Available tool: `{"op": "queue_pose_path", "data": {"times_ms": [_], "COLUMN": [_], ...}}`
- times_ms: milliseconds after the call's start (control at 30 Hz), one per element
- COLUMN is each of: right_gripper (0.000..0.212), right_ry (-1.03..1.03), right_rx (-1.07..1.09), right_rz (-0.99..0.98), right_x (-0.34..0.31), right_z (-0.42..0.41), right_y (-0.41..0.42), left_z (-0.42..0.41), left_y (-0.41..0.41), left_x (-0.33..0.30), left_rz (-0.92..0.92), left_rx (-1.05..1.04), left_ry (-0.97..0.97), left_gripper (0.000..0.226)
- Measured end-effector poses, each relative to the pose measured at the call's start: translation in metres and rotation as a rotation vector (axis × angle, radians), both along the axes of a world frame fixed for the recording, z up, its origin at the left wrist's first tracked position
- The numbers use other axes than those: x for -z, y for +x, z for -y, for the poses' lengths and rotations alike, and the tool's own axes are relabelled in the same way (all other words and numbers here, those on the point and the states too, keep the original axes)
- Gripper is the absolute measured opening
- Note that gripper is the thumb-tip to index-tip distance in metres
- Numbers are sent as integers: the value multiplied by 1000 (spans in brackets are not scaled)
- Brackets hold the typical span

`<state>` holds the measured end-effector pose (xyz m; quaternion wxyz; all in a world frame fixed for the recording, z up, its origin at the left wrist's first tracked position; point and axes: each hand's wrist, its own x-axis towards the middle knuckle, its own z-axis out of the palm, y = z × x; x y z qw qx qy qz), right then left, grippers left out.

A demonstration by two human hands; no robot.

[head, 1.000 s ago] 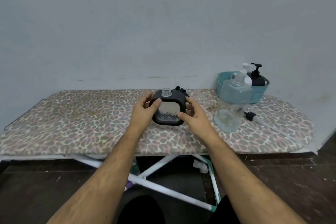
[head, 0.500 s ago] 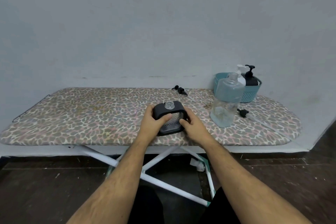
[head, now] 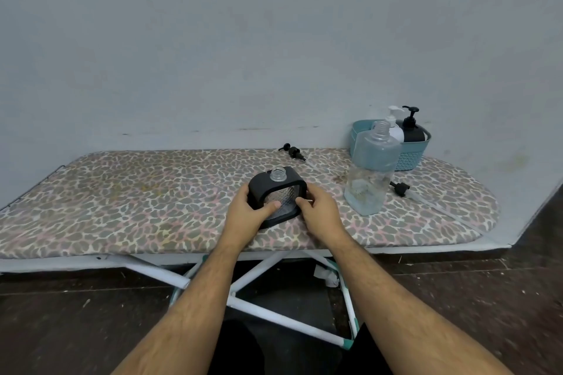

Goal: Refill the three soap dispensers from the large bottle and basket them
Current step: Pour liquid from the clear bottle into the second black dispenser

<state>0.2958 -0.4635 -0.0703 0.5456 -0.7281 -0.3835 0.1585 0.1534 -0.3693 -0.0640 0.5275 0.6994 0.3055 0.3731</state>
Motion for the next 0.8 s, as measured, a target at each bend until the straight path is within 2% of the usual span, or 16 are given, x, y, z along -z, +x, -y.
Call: {"op": "queue_pose_path", "data": {"times_ms": [133, 467, 567, 633, 733, 800], "right_gripper": [44, 9, 32, 54, 88, 101], "right_ry": [30, 265, 280, 248, 174, 141], "right_rx": [59, 389, 627, 685, 565, 469], "right_rz": [-49, 76, 116, 100, -15, -53], "right_x": [2, 8, 7, 7, 5, 2], "right_z": [9, 79, 89, 89, 82, 75], "right_y": [5, 16, 33, 48, 67, 74], "left_z": [-1, -2, -1, -1, -1, -1], "left_y": [3, 1, 1, 1, 1, 1], "left_x": [10, 13, 13, 14, 15, 14], "left_rz": [33, 12, 4, -2, -15, -19], "left_rx": [-33, -52, -54, -58, -67, -70], "left_ry": [-2, -7, -2, -2, -3, -2], "left_gripper": [58, 55, 57, 59, 60, 59]}}
